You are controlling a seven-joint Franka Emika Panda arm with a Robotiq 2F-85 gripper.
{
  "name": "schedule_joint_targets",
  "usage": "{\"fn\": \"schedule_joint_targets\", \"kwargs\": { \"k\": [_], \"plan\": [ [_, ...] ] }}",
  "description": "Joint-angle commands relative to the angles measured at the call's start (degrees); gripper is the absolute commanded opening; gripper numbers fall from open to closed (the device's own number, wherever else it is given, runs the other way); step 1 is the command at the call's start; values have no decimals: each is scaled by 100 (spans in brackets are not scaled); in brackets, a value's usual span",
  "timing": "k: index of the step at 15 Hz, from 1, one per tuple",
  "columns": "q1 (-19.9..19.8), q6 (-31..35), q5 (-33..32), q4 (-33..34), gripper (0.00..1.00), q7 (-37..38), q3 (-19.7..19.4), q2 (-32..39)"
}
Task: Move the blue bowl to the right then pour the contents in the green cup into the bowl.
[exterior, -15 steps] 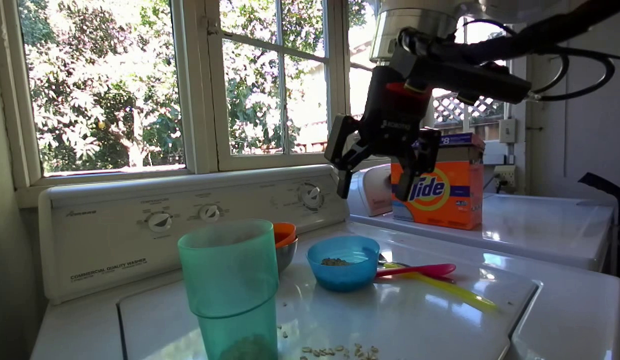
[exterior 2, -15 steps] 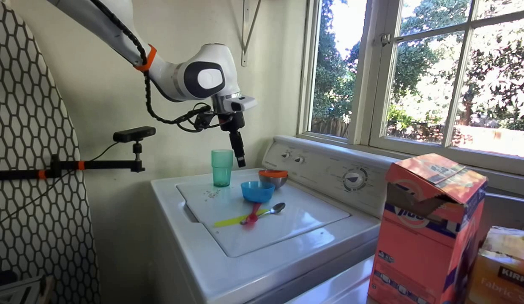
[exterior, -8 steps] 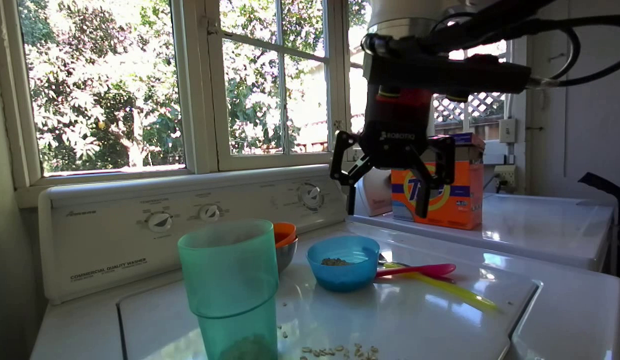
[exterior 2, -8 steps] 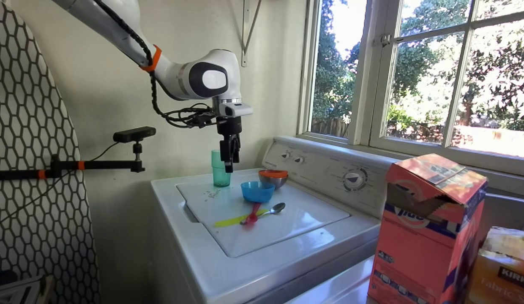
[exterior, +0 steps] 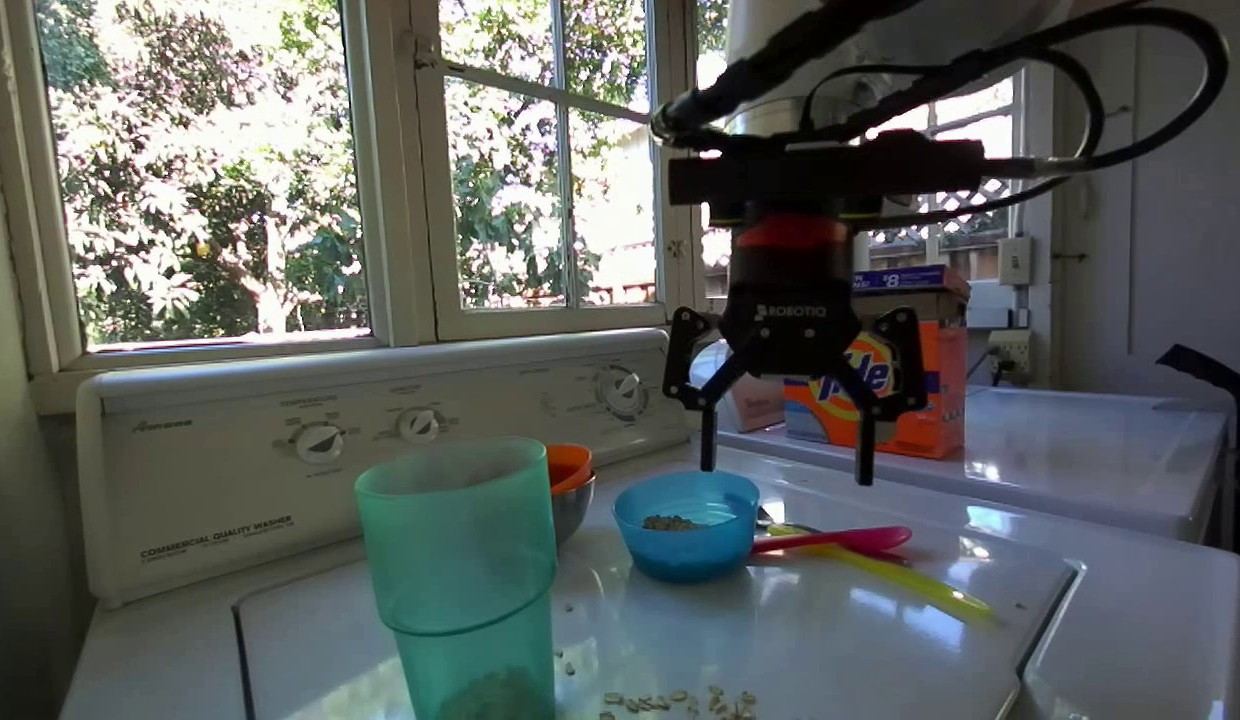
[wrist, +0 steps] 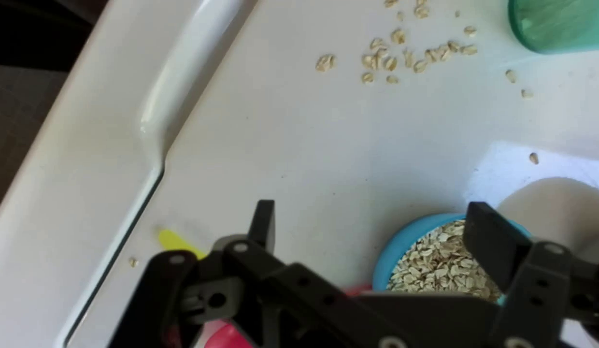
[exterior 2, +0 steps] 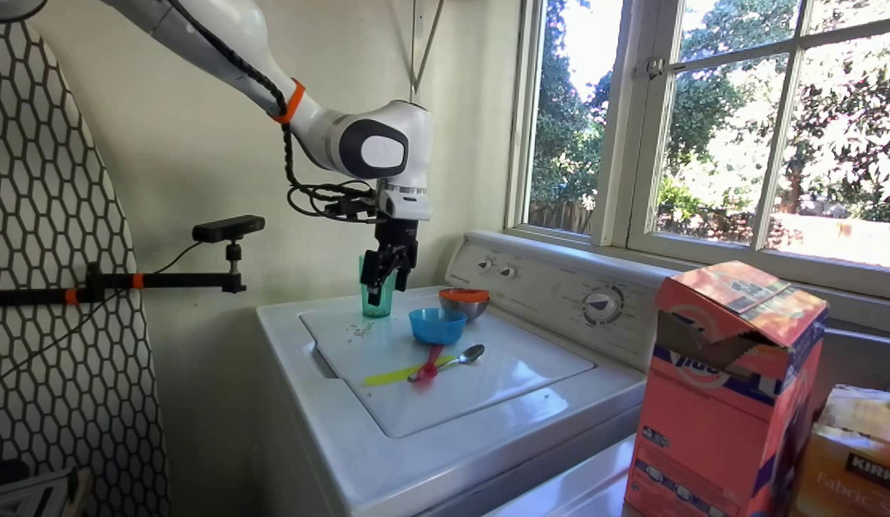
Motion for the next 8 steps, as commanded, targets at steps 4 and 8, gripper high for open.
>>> {"fn": "schedule_joint_targets", "kwargs": {
  "k": [4, 8],
  "plan": [
    [-54, 118, 1378, 65, 100, 787, -16, 303],
    [-42, 89, 1205, 70, 100, 690, -23, 278]
  ]
}}
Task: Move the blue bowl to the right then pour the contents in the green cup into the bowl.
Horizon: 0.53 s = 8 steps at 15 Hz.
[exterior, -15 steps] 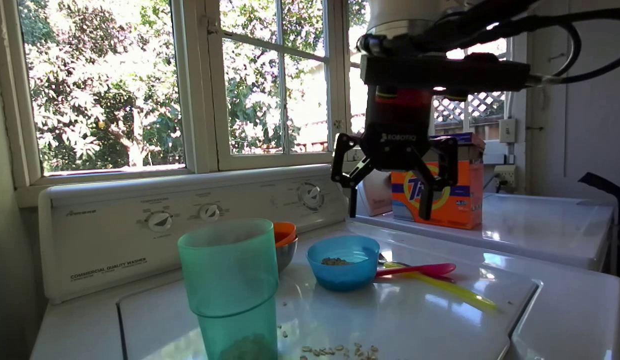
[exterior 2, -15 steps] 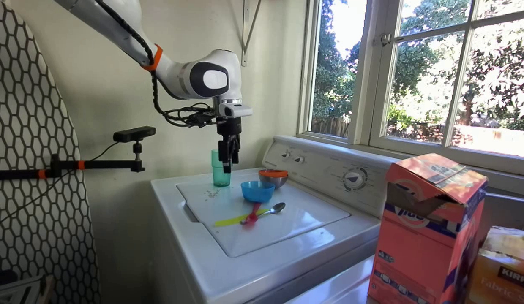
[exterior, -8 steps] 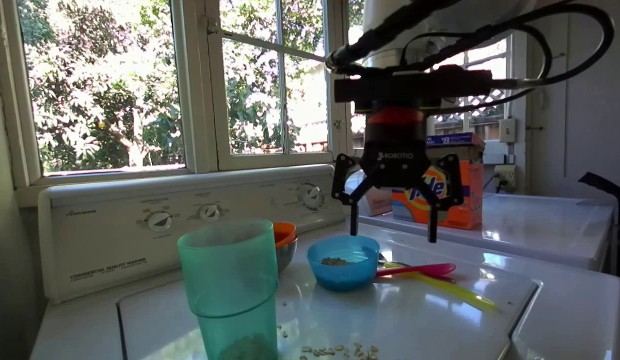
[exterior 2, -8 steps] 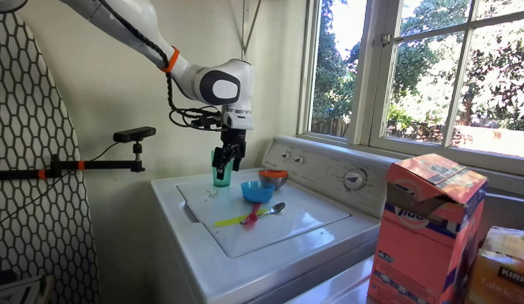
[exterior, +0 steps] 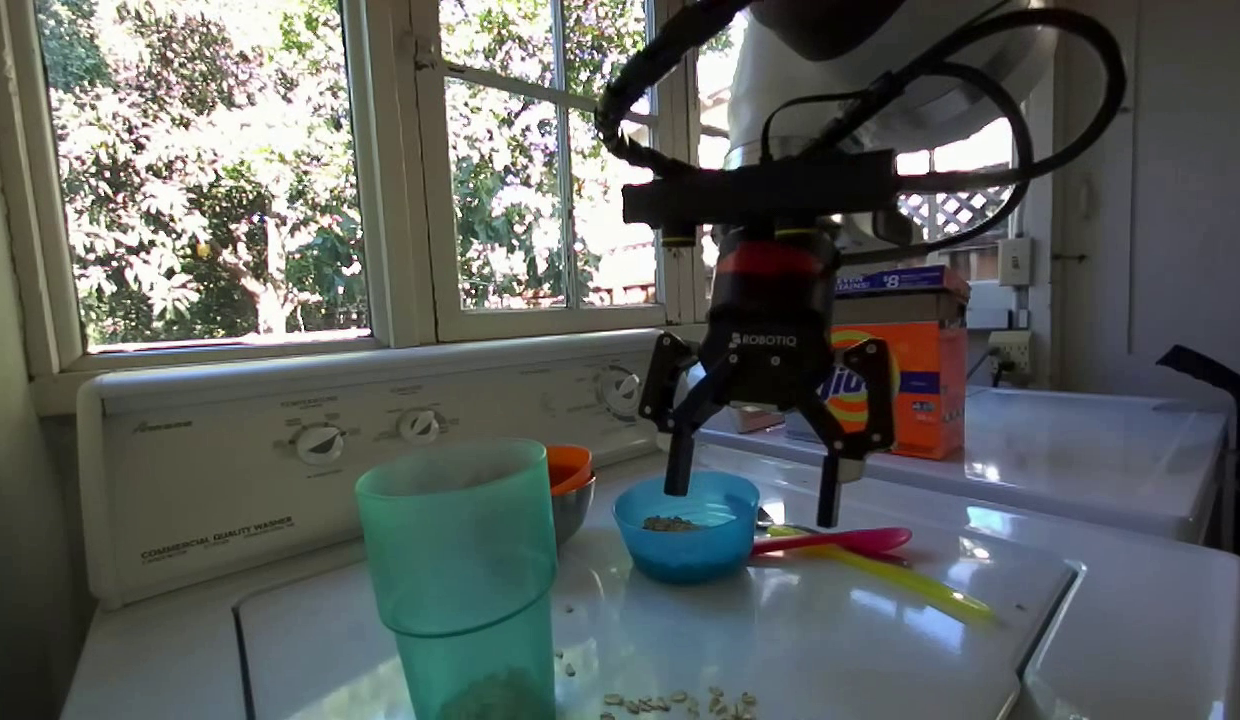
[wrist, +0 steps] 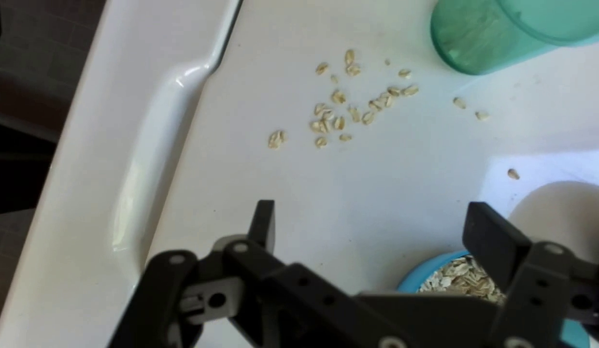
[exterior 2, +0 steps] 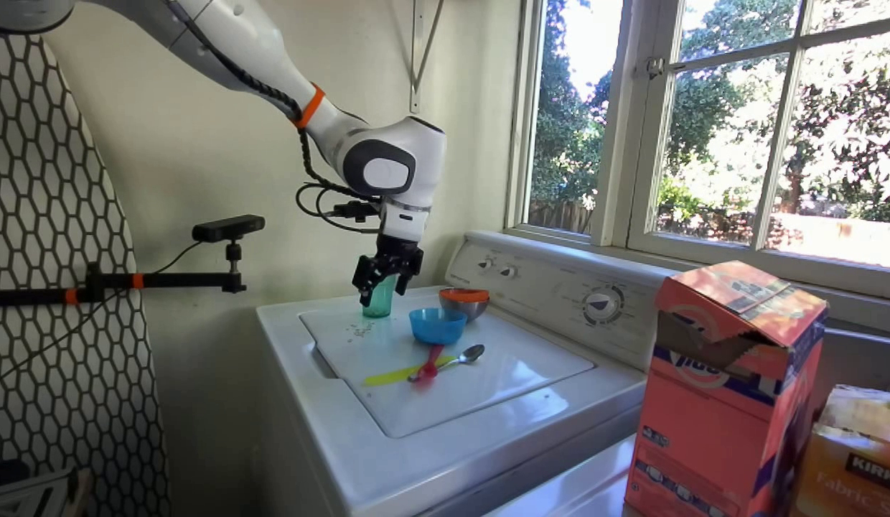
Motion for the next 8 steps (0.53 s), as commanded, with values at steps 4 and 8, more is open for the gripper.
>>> {"fn": "schedule_joint_targets", "kwargs": {
  "k": [4, 8],
  "plan": [
    [-43, -199, 778, 188, 100, 287, 2, 260],
    [-68, 5, 1524, 236, 100, 801, -10, 556]
  ]
}}
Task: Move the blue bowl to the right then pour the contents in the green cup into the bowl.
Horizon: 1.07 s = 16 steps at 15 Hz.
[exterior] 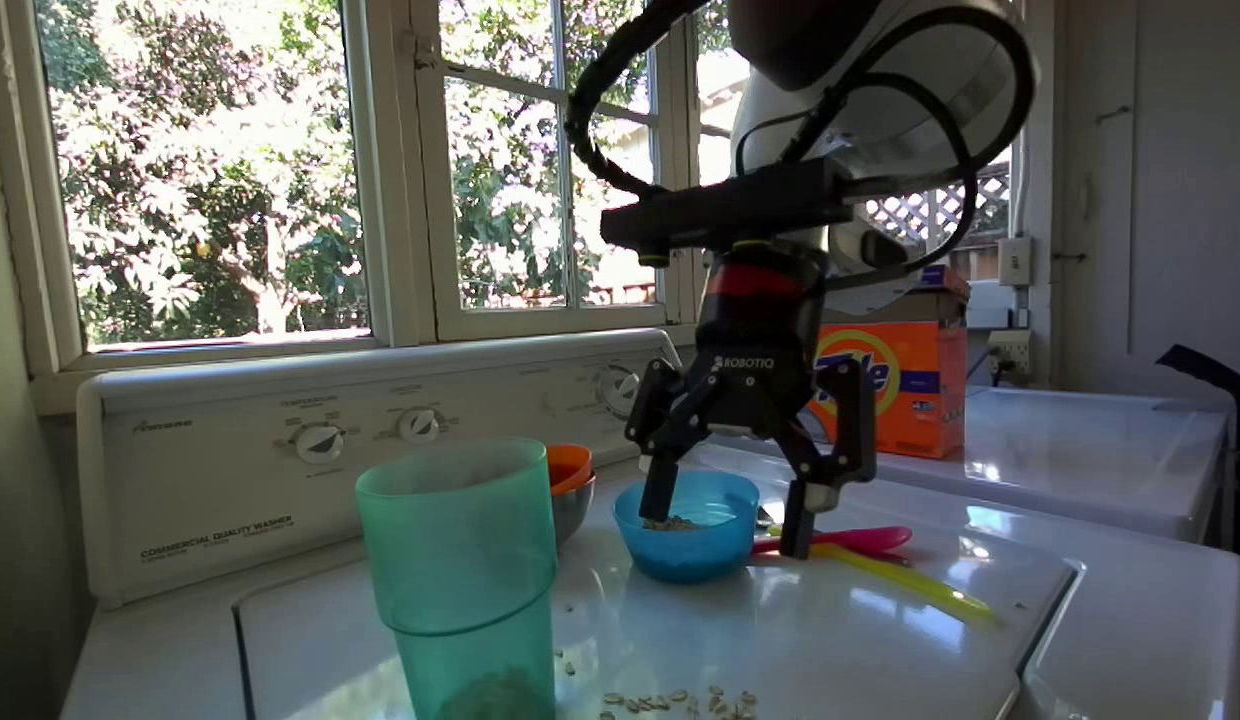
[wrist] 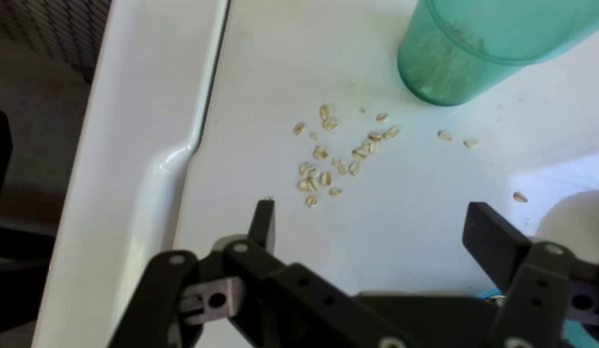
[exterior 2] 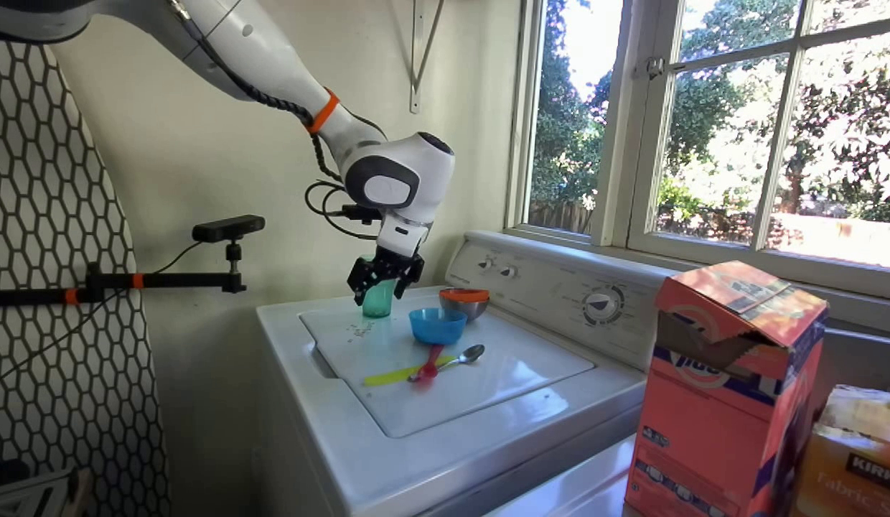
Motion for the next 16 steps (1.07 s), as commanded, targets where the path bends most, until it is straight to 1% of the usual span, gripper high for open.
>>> {"fn": "schedule_joint_targets", "kwargs": {
  "k": [1, 3, 4, 6, 7, 9, 12, 16],
  "plan": [
    [-48, 107, 751, 214, 100, 352, 9, 380],
    [-44, 229, 1168, 342, 100, 327, 26, 567],
    [-61, 185, 1404, 438, 100, 194, 45, 667],
    [-83, -118, 1717, 607, 100, -74, 83, 817],
    [-68, -159, 1813, 647, 100, -179, 95, 872],
    [-33, -154, 1926, 706, 100, -324, 101, 987],
    [10, -220, 1883, 773, 100, -553, 105, 1168],
    [81, -46, 1982, 817, 100, -910, 148, 1365]
  ]
}}
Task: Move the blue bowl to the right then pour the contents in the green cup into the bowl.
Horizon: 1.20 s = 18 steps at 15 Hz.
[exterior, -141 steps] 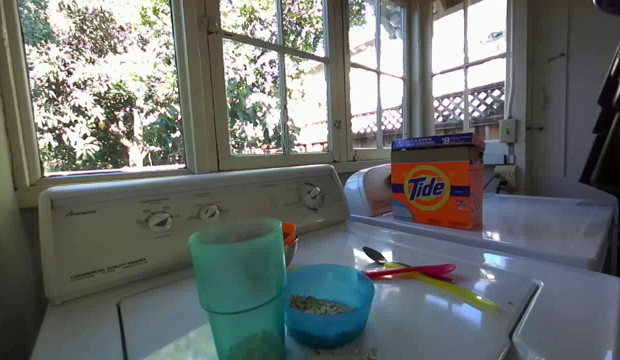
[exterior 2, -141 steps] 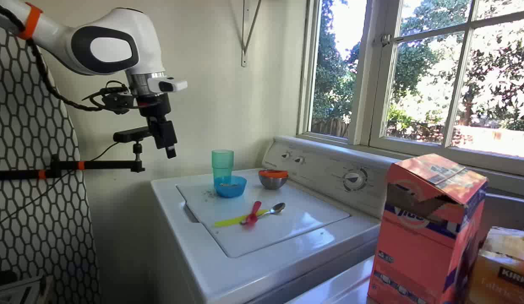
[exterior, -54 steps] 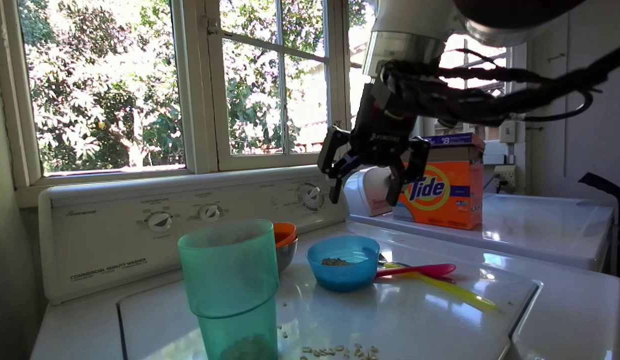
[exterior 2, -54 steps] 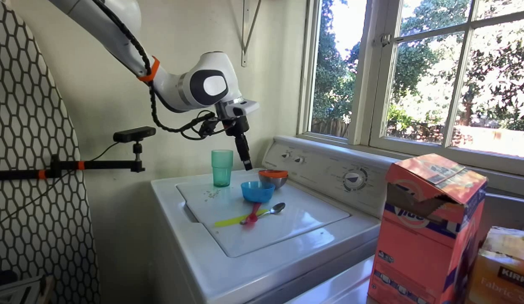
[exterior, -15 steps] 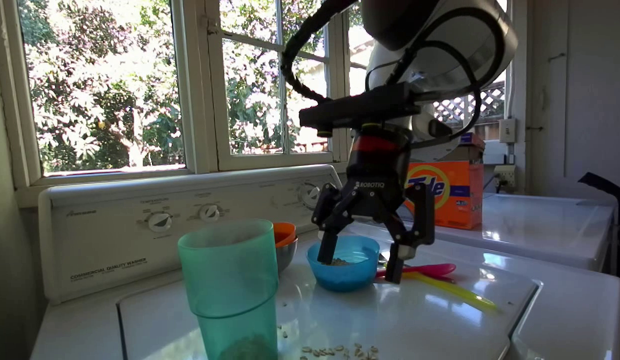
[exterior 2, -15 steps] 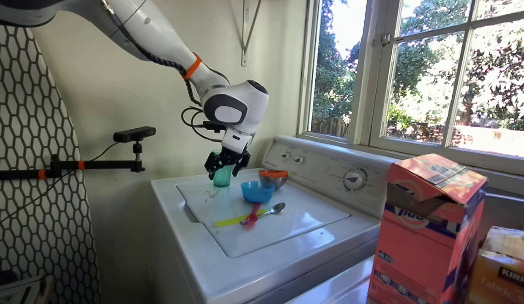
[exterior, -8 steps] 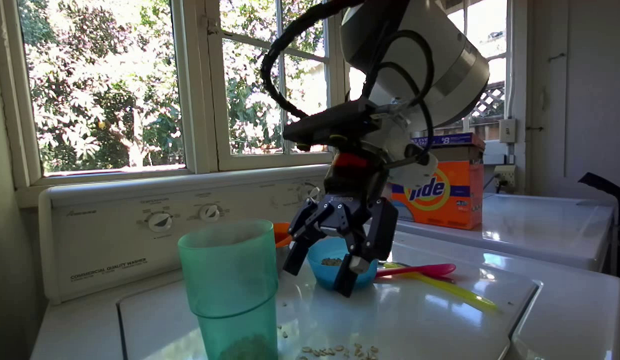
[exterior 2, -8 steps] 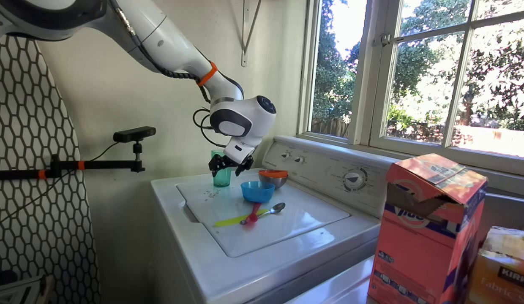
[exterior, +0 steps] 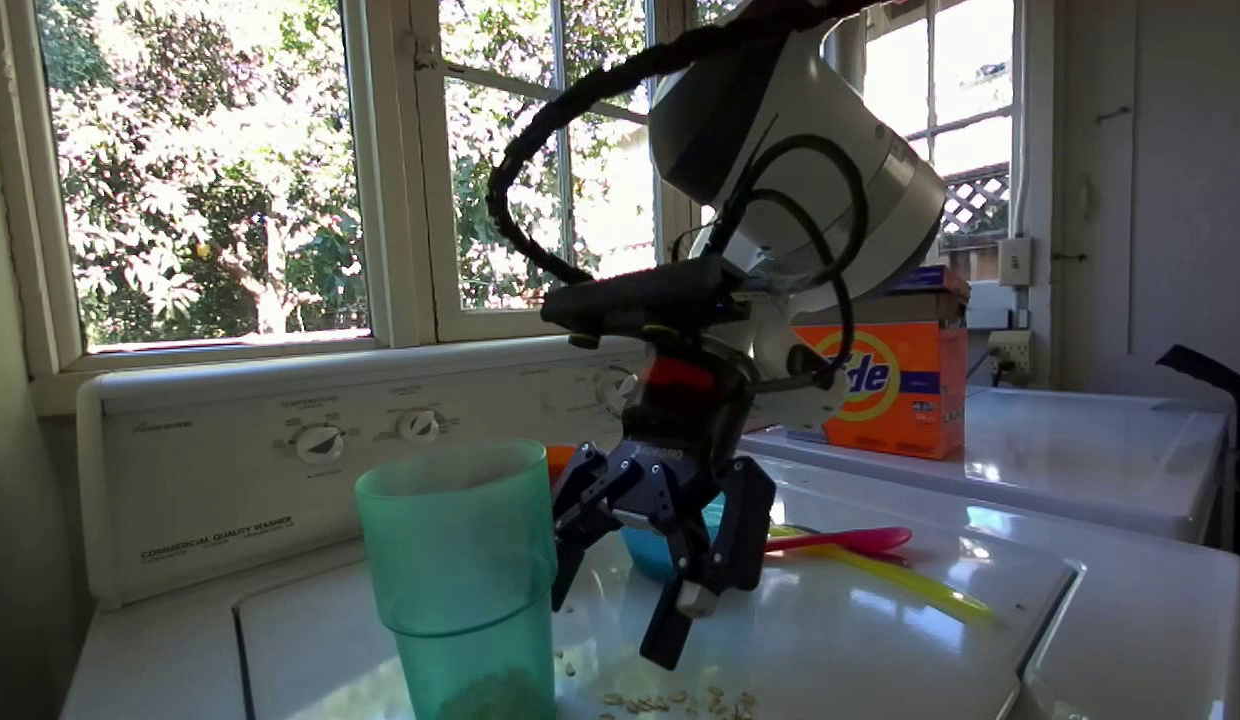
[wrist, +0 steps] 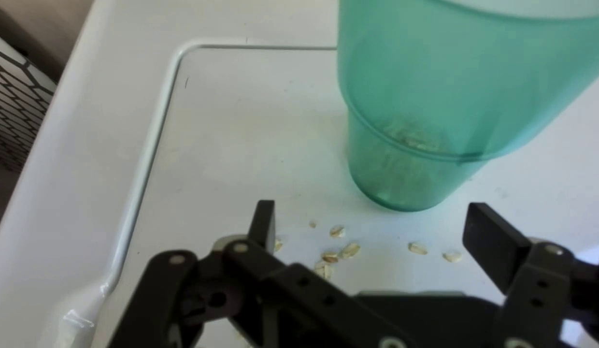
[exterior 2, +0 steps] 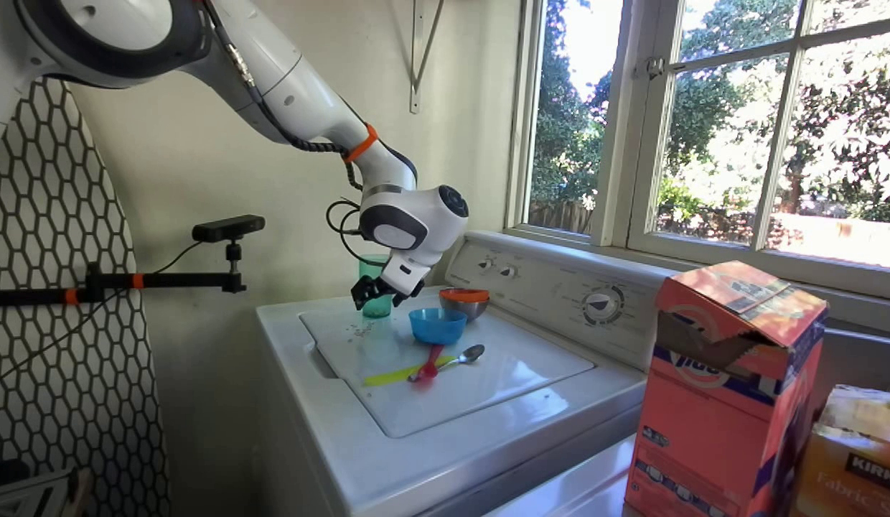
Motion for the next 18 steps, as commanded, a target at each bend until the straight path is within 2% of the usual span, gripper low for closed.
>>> {"fn": "schedule_joint_targets", "kwargs": {
  "k": [1, 10, 18],
  "plan": [
    [59, -1, 231, 196, 100, -361, 31, 275],
    [352, 252, 107, 708, 100, -86, 8, 775],
    [427, 84, 204, 1163, 100, 105, 73, 1092]
  ]
}}
